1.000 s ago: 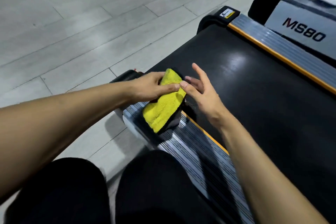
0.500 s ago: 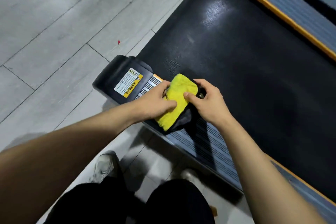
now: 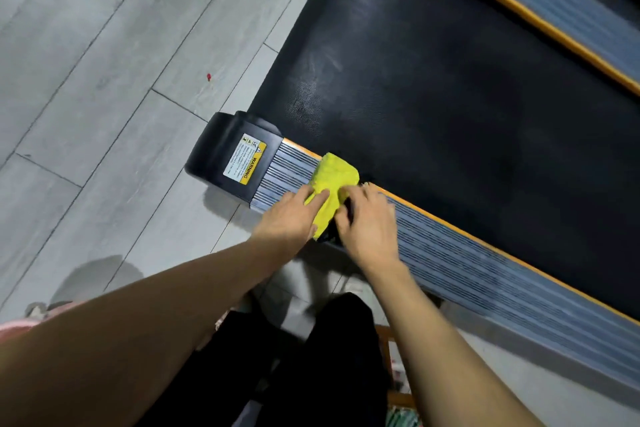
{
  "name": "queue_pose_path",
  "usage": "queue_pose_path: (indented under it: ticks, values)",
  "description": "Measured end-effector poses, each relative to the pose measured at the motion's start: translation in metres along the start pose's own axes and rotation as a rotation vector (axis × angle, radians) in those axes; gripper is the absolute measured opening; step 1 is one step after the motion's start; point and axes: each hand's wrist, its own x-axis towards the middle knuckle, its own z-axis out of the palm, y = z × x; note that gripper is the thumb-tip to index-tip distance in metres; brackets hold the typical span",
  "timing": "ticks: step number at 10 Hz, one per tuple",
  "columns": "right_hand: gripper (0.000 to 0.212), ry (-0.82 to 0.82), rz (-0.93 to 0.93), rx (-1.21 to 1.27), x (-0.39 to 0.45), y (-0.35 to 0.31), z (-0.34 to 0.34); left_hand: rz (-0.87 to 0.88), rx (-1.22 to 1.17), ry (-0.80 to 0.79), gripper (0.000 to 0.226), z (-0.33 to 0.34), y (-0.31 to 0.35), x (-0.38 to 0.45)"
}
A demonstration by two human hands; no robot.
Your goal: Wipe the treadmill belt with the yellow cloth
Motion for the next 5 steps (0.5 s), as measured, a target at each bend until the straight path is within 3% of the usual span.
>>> queue_pose_path:
  ticks: [1,4,5]
  values:
    - [0.055,-0.218,0.033,0.072,-0.017,0.0,0.009,-0.014,-0.031,-0.117,0.075,-0.01,0.001,0.003]
    - [0.057,-0.328,0.051,0.156,-0.01,0.004,-0.01,-0.1,0.028,-0.211,0.063,-0.032,0.019,0.005]
    - [0.056,-0.269,0.072,0.191,-0.01,0.004,-0.032,-0.047,0.076,-0.114,0.046,-0.055,0.025,-0.007]
